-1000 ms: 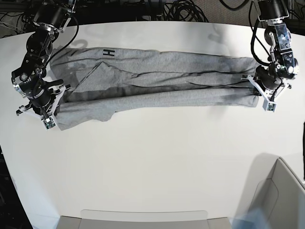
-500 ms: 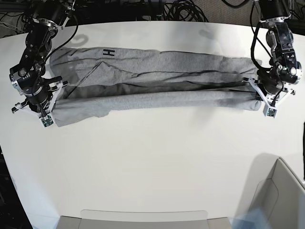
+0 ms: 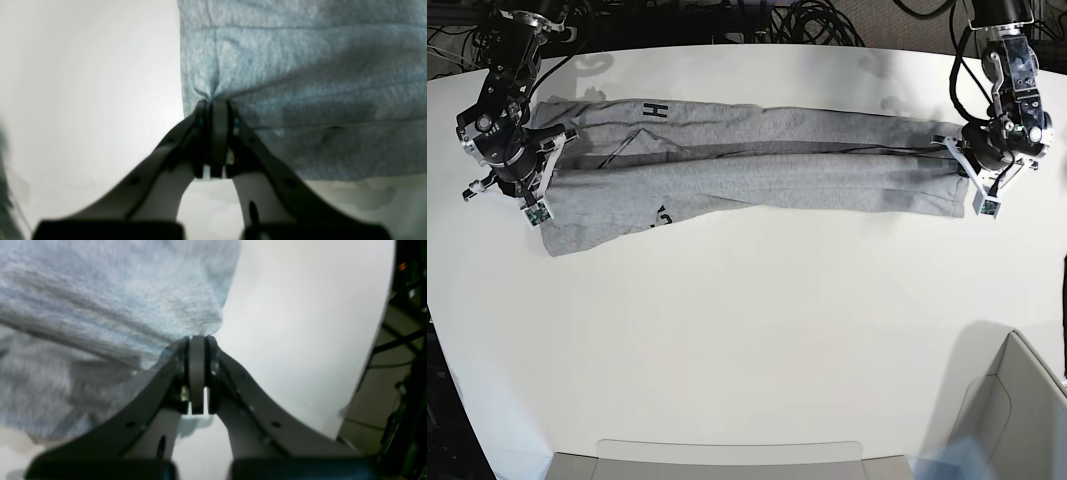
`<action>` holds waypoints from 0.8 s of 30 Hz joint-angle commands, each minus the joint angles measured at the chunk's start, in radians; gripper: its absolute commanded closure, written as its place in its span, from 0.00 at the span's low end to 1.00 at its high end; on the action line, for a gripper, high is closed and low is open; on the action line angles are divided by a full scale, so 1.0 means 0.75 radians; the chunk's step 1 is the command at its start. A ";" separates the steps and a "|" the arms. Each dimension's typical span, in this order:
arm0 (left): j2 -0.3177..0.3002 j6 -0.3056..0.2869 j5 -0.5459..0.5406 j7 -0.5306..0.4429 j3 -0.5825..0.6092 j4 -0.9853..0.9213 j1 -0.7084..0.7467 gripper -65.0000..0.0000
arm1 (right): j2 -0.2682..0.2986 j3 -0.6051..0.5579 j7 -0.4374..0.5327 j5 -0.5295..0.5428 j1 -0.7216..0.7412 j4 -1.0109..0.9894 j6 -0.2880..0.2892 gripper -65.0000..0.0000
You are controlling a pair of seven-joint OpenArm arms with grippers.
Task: Fold the T-shirt properly
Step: 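Lift the hem corners and fold them over toward the collar edge, then open both grippers to release the folded hem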
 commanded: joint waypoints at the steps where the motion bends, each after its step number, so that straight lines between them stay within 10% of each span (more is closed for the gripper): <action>1: -0.028 0.014 0.026 0.002 -0.007 -0.030 -0.008 1.00 | 0.019 0.008 0.007 -0.014 0.009 0.019 0.014 1.00; 8: -0.028 0.014 0.026 0.002 -0.007 -0.158 -0.010 0.98 | 0.019 -0.002 0.007 -0.020 -0.024 0.015 0.014 0.99; 15: -0.028 0.014 0.026 0.014 -0.016 0.003 0.051 0.71 | 0.019 -0.002 0.007 -0.014 -0.024 0.017 0.014 0.64; 24: -0.022 0.014 0.026 0.016 -0.026 0.132 0.076 0.57 | 0.019 -0.004 0.007 -0.012 -0.016 0.017 0.014 0.63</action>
